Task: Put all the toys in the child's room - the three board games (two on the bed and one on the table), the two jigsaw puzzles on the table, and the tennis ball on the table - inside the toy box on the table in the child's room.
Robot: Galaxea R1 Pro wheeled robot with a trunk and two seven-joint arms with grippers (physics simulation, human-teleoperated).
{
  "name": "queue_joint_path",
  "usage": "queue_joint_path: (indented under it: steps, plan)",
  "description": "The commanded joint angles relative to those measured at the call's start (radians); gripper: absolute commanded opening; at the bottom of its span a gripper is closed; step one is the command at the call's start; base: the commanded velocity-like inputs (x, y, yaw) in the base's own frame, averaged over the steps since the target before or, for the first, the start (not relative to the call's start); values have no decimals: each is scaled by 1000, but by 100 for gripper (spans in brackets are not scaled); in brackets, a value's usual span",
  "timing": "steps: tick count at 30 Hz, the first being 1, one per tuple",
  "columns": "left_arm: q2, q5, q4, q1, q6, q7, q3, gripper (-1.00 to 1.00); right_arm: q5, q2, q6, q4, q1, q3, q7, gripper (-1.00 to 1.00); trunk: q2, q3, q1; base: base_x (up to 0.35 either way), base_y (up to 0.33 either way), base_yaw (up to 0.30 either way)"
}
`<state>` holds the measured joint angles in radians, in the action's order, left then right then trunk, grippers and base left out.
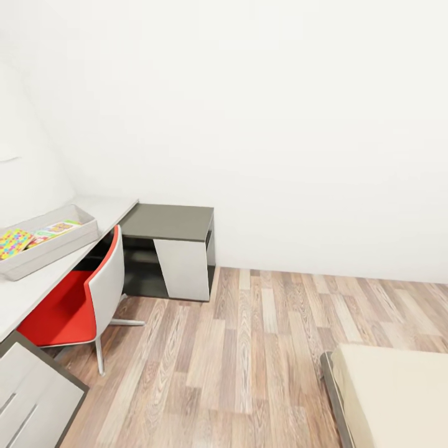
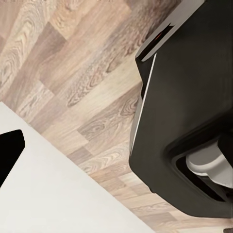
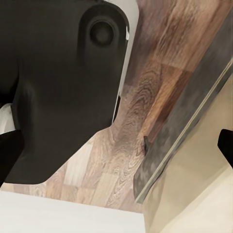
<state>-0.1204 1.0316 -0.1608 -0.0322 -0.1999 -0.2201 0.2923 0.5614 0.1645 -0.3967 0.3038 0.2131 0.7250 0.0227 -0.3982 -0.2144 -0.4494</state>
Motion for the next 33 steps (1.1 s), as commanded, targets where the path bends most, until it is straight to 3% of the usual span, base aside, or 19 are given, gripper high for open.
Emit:
queue_joint_path:
  steps: [1,14,33]
  plan:
    - [-1,8,-3,0,-4,-7,8,100,-1,1,-5,2,1,3,2,100,-2,0,-1,0,0,0]
    - [-1,8,-3,0,-4,-8,8,100,-2,0,3,0,0,3,-2,100,-2,17,-1,0,0,5]
    - [-1,8,-3,0,-4,-7,8,100,1,-3,45,-55,-26,0,-9,100,-2,20,-1,0,0,1]
